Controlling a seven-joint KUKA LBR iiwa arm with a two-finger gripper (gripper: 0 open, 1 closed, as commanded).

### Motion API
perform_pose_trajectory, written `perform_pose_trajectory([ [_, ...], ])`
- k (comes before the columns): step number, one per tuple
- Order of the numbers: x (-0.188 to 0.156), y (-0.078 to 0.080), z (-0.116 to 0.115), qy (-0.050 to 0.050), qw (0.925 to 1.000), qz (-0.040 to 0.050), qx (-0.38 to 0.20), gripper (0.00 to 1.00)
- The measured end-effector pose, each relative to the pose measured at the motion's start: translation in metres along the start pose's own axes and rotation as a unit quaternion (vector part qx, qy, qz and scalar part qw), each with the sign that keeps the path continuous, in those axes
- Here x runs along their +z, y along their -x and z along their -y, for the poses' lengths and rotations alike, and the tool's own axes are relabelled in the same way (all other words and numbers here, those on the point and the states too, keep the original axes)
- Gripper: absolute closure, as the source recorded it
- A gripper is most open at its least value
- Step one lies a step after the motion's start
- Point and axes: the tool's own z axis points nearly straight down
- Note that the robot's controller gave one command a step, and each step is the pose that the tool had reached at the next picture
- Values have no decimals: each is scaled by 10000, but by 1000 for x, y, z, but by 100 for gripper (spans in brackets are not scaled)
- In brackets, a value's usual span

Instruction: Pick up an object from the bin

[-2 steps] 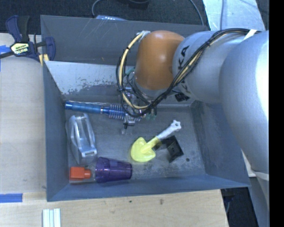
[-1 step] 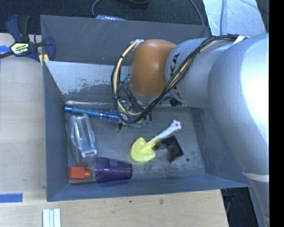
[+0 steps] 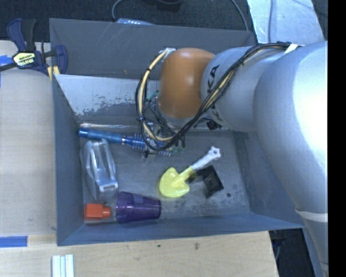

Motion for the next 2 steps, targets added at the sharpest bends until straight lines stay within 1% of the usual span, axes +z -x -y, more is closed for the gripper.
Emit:
perform_pose_trajectory([
  [1,-115,-9,-11,-2,10000,2,-84,100],
  [2,-115,-9,-11,-2,10000,1,-81,100],
])
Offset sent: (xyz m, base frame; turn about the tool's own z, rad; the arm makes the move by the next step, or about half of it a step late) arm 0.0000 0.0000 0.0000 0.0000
